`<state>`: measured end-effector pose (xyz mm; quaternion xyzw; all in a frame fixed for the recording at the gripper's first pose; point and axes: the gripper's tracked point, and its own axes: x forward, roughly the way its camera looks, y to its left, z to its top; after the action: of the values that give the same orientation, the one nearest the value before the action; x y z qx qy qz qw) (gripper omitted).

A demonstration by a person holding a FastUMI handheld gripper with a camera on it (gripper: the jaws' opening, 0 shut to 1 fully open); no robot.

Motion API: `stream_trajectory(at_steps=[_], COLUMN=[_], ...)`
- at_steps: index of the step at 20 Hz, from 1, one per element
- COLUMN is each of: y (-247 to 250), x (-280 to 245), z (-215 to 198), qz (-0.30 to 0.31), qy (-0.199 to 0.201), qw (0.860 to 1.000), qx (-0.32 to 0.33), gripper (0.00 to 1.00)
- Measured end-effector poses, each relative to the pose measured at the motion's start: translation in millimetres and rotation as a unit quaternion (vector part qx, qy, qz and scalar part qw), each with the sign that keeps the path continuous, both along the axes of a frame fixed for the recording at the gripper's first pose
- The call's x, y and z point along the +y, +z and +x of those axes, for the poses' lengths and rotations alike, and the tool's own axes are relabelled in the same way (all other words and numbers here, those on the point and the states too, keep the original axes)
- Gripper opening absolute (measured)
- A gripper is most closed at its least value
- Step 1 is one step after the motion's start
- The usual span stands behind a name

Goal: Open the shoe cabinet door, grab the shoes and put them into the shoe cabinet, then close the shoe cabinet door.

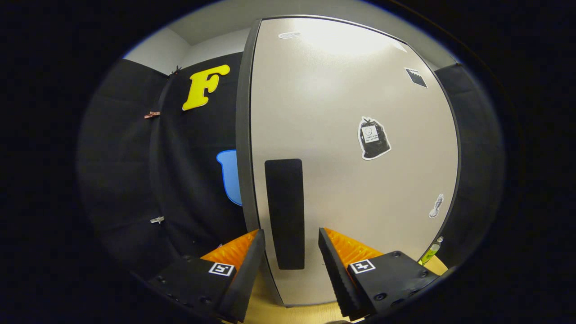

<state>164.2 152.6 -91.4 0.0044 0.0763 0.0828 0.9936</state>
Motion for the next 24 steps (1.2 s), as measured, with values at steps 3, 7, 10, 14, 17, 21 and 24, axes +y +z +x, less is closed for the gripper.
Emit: stream_trajectory(at_steps=[3, 7, 10, 14, 17, 21, 24], y=[-8.3, -7.8, -6.6, -6.4, -3.1, 6.8, 10.0], x=[-3.2, 0.9, -1.9, -3.2, -3.3, -8.1, -27.7], z=[7.0, 11.6, 6.9, -1.6, -12.9, -41.5, -69.8], qz=[-0.001, -0.007, 0.000, -0.009, -0.003, -0.005, -0.007], qy=[-0.012, -0.017, -0.018, -0.008, 0.005, 0.025, 0.039], qw=[1.000, 1.000, 1.000, 1.000, 1.000, 1.000, 0.999], qx=[0.013, 0.001, 0.006, 0.008, 0.007, 0.009, 0.012], gripper=[0.57, 0.36, 0.27, 0.16, 0.16, 0.16, 0.16])
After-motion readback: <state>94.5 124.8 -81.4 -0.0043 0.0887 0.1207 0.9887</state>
